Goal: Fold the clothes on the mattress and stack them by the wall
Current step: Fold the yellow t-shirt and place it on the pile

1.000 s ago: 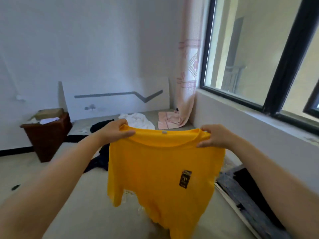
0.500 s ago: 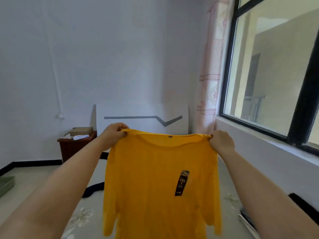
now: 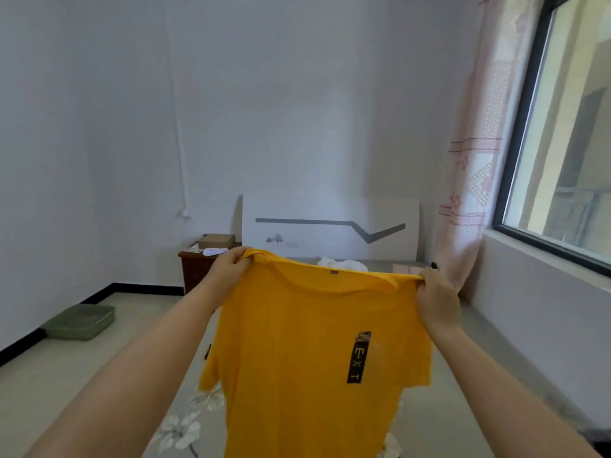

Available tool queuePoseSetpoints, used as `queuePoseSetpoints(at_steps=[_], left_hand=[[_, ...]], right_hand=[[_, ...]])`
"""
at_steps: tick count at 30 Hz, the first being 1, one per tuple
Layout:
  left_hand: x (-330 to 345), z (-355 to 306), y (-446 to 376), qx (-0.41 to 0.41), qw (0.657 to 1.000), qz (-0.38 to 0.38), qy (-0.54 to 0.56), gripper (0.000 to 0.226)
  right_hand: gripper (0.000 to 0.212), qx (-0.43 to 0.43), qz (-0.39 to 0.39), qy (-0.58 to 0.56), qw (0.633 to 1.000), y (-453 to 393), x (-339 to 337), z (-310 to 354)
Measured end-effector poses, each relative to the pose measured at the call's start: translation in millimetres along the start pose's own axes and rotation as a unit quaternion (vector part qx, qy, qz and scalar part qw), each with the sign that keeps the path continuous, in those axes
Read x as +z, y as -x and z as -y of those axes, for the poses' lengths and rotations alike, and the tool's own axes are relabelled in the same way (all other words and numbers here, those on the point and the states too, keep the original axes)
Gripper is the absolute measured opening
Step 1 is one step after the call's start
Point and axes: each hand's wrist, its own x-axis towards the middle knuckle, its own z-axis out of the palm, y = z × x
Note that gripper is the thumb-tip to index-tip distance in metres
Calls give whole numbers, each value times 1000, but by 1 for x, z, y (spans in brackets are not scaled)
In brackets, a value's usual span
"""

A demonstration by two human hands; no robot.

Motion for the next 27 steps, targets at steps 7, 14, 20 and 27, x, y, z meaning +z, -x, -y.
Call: queuePoseSetpoints(at_steps=[7,14,20,27], left_hand=[[-24,28,65,-72,980,176,-59,13],[-37,35,120,2,990,144,0,15],[-51,3,118,47,988,74,126,15],[-45,-9,69,-24,998,36,52,18]], right_hand=[[24,49,-57,-61,995,76,-16,3],[22,51,-185,-76,979,145,-56,11],[23,-29,-288,-55,955,130,-82,50],[23,-39,-240,35,969,97,-61,49]])
